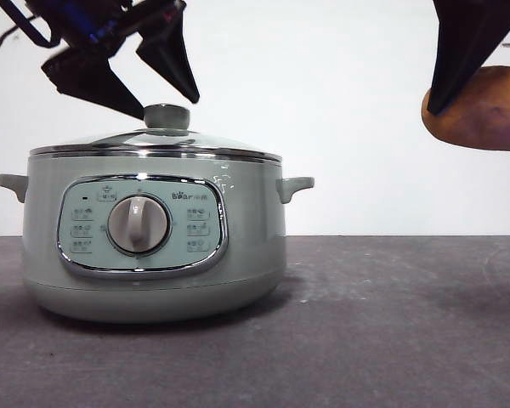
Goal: Pick up the potato,open the lid,put the potato in the pot,close the lid
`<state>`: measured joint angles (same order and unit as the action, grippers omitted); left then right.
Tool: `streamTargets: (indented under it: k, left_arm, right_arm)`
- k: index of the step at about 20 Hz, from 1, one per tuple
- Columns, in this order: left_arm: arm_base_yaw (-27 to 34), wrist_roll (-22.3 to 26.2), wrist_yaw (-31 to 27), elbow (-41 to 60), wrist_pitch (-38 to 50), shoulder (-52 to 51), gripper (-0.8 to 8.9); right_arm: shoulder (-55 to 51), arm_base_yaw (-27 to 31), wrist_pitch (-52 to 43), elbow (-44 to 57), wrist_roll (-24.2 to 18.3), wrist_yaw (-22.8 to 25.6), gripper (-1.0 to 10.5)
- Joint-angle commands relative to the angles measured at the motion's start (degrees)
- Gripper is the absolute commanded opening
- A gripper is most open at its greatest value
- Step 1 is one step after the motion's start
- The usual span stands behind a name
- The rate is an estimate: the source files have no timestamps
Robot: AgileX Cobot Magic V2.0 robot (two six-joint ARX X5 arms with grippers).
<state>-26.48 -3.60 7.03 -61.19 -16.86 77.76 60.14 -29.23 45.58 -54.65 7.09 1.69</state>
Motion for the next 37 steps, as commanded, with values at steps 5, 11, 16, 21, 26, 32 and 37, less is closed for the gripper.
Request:
streamTargets:
  k: [5, 11, 16, 21, 26, 32, 37]
  left_arm:
    - [-0.2, 0.7, 0.1, -0.2, -0.1, 1.9, 1.81]
    - [-0.2, 2.2, 0.1, -0.2, 0.1, 1.9, -0.08]
    - [-0.2, 2.2, -1.2, -0.2, 1.4, 0.6, -0.09]
    - [-0.2, 2.4, -2.8, -0.2, 2.3, -7.6, -0.09]
    - [-0.2, 3.9, -6.3, -0.2, 2.1, -20.9, -0.09]
    - [-0.2, 3.8, -9.0, -0.2, 0.1, -37.0, -0.09]
    - [-0.2, 3.8, -12.9, -1.6, -6.7, -45.9, -0.09]
  right_arm:
    - [0.1, -0.1, -0.1, -0.2, 0.6, 0.2, -0.1]
    - [0.1, -0.1, -0.1, -0.2, 0.6, 0.2, -0.1]
    - [0.1, -0.1, -0.4, -0.2, 0.6, 0.1, -0.1]
    - [0.1, -0.2, -3.5, -0.2, 0.5, -0.3, -0.1]
    - [1.5, -2.7, -6.3, -3.4, 0.4, -0.5, -0.1]
    - [12.1, -7.1, -6.5, -15.6, -1.6, -3.3, -0.1]
    - [26.2, -11.8, -6.5, -28.4, -4.8, -3.3, -0.1]
